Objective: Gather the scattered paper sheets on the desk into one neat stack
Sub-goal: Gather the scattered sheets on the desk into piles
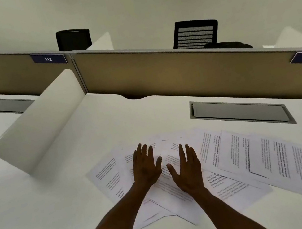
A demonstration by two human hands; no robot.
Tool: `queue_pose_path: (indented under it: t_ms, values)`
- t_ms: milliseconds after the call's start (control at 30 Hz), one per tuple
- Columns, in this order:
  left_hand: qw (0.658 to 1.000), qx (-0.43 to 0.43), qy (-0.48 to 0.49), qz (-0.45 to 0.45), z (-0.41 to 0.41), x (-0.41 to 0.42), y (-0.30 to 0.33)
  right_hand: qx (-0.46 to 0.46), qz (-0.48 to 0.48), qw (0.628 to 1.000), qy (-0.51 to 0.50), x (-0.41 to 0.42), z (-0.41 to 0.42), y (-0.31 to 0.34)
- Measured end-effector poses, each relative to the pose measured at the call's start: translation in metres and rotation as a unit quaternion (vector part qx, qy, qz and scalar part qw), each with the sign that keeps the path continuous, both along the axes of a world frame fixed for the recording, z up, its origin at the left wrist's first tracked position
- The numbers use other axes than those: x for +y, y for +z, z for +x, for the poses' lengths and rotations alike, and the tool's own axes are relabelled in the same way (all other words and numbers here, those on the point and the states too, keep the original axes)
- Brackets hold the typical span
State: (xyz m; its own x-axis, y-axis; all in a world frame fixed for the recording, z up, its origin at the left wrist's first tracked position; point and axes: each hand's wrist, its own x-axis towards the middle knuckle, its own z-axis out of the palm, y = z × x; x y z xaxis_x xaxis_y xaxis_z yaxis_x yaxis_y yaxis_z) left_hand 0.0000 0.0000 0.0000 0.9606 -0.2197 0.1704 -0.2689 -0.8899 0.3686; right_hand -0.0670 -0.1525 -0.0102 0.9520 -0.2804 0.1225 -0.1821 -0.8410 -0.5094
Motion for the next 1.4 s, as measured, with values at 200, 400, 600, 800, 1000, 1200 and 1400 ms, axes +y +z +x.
queue_pose_path:
  t_ms: [200,400,600,800,1000,1200,1400]
  values:
    - [0.995,0.087,0.052,-0.004,-0.026,-0.009,-0.005,0.022,-0.009,1.000,0.005,0.010,-0.018,-0.022]
    - [0.989,0.131,0.071,-0.006,-0.035,-0.012,-0.005,0.025,-0.021,0.999,0.007,0.012,-0.025,-0.032]
    - [0.983,0.159,0.083,-0.027,-0.033,-0.019,-0.003,-0.008,-0.034,0.999,0.008,0.014,-0.026,-0.038]
    - [0.967,0.216,0.108,-0.085,-0.038,-0.028,0.005,0.003,-0.030,0.999,0.016,0.012,-0.025,-0.046]
    - [0.930,0.296,0.156,-0.151,-0.024,-0.025,0.020,-0.021,-0.017,0.999,0.017,0.015,-0.029,-0.043]
    - [0.912,0.326,0.144,-0.201,-0.017,-0.019,0.033,-0.012,0.002,1.000,0.018,0.013,-0.029,-0.042]
    - [0.916,0.322,0.058,-0.232,-0.034,-0.013,0.037,-0.002,0.051,0.999,0.007,0.011,-0.029,-0.038]
